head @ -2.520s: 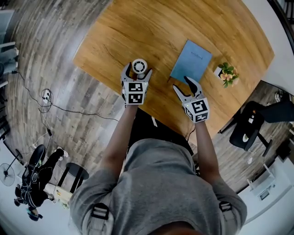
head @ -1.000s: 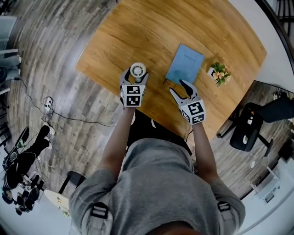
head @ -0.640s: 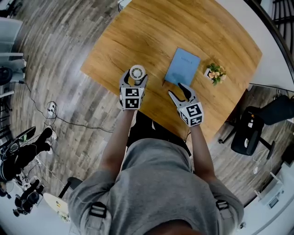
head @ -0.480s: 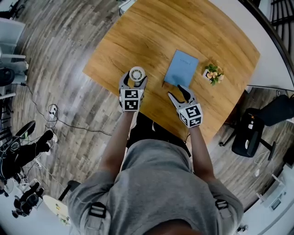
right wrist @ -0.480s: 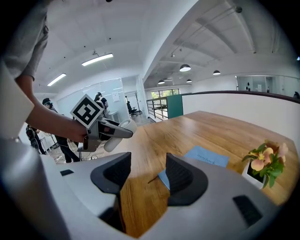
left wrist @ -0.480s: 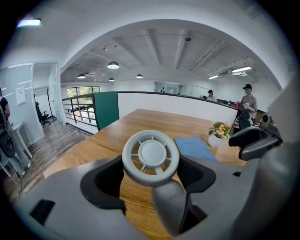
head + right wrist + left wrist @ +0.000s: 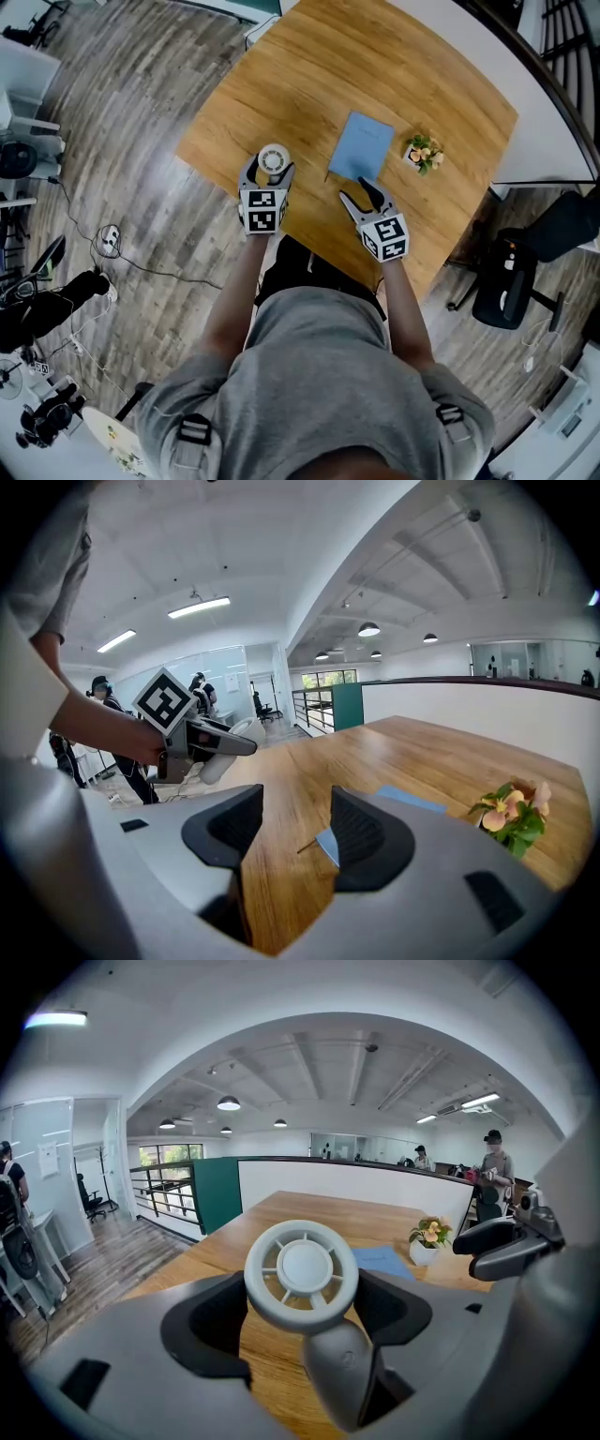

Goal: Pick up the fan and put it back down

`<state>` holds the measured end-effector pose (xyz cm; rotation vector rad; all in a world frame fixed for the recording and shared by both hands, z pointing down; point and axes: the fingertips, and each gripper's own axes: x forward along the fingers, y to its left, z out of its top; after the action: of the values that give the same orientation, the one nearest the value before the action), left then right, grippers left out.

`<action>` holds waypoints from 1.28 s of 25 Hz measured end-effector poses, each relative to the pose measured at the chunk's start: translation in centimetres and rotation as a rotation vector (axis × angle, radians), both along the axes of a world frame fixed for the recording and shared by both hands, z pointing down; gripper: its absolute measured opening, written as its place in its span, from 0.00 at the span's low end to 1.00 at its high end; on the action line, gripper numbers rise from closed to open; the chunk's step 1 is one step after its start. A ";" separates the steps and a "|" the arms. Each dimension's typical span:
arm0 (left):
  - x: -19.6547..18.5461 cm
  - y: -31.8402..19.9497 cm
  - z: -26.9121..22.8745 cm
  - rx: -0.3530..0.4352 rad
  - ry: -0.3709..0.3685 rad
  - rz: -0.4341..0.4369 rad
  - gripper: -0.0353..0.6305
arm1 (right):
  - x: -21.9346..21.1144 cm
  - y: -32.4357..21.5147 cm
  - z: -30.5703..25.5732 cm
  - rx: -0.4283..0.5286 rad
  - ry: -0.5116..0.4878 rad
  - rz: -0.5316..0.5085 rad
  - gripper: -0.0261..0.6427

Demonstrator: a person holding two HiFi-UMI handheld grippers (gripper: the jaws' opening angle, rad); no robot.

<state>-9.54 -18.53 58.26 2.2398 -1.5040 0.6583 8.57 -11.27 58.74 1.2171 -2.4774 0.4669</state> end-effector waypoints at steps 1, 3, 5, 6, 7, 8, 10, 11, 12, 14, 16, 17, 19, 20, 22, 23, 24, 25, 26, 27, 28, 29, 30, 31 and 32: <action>0.1 0.2 -0.5 0.007 -0.001 0.000 0.61 | 0.1 0.1 -0.3 0.005 -0.002 0.000 0.39; 0.3 0.7 -1.4 0.021 -0.002 -0.001 0.61 | 0.1 0.4 -0.9 0.018 -0.006 -0.001 0.39; 0.4 1.2 -2.0 0.034 -0.005 -0.004 0.61 | 0.1 0.7 -1.4 0.028 -0.012 -0.004 0.39; 0.4 1.5 -2.2 0.040 -0.006 -0.007 0.61 | 0.1 0.9 -1.6 0.033 -0.014 -0.003 0.38; 0.4 1.7 -2.5 0.045 -0.008 -0.010 0.61 | 0.2 1.0 -1.7 0.038 -0.016 -0.001 0.38; 0.3 1.9 -2.7 0.049 -0.011 -0.013 0.61 | 0.3 1.1 -1.8 0.043 -0.017 0.003 0.38; 0.3 2.2 -3.2 0.058 -0.020 -0.018 0.61 | 0.5 1.1 -1.9 0.048 -0.021 0.008 0.38; 0.2 2.3 -3.4 0.061 -0.024 -0.020 0.61 | 0.6 1.1 -1.9 0.050 -0.023 0.009 0.38; 0.2 2.4 -3.6 0.064 -0.028 -0.023 0.61 | 0.6 1.2 -2.0 0.052 -0.026 0.008 0.38; 0.0 2.6 -4.2 0.075 -0.032 -0.031 0.61 | 0.8 1.3 -2.3 0.060 -0.031 0.006 0.38; 0.0 2.8 -4.8 0.090 -0.036 -0.037 0.61 | 0.9 1.3 -2.7 0.071 -0.037 0.005 0.38; 0.0 2.9 -5.1 0.096 -0.040 -0.039 0.61 | 1.0 1.3 -2.8 0.076 -0.040 0.005 0.38; 0.0 3.2 -5.6 0.104 -0.048 -0.045 0.61 | 1.2 1.4 -3.2 0.082 -0.044 0.002 0.38; 0.0 3.3 -5.8 0.107 -0.049 -0.047 0.61 | 1.2 1.5 -3.4 0.086 -0.046 0.000 0.38; 0.0 3.4 -6.2 0.112 -0.054 -0.053 0.61 | 1.1 1.4 -3.9 0.097 -0.050 -0.004 0.38; 0.0 3.5 -6.4 0.115 -0.057 -0.056 0.61 | 1.2 1.5 -4.1 0.102 -0.053 -0.004 0.38; 0.0 3.6 -6.5 0.119 -0.059 -0.060 0.61 | 1.3 1.6 -4.3 0.105 -0.055 -0.005 0.38; 0.0 3.7 -6.6 0.124 -0.058 -0.064 0.61 | 1.4 1.7 -4.4 0.108 -0.055 -0.005 0.38; 0.0 3.8 -6.8 0.127 -0.057 -0.068 0.61 | 1.5 1.8 -4.4 0.109 -0.054 -0.005 0.38; -0.1 3.9 -7.0 0.130 -0.056 -0.072 0.61 | 1.6 1.9 -4.6 0.112 -0.052 -0.006 0.38; -0.1 4.0 -7.2 0.134 -0.057 -0.076 0.61 | 1.7 1.9 -4.7 0.115 -0.051 -0.006 0.38; -0.2 4.1 -7.4 0.137 -0.058 -0.079 0.61 | 1.8 2.0 -4.9 0.118 -0.050 -0.006 0.38; -0.1 4.1 -7.6 0.140 -0.060 -0.081 0.61 | 1.9 2.0 -5.1 0.120 -0.051 -0.005 0.38; 0.0 4.2 -7.8 0.141 -0.061 -0.082 0.61 | 2.1 2.1 -5.2 0.121 -0.052 -0.003 0.38; 0.2 4.3 -7.9 0.142 -0.062 -0.083 0.61 | 2.4 2.1 -5.2 0.122 -0.053 -0.001 0.38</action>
<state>-9.38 -14.26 50.38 2.2646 -1.7135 0.6190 10.94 -9.14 53.49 1.2644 -2.5845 0.3567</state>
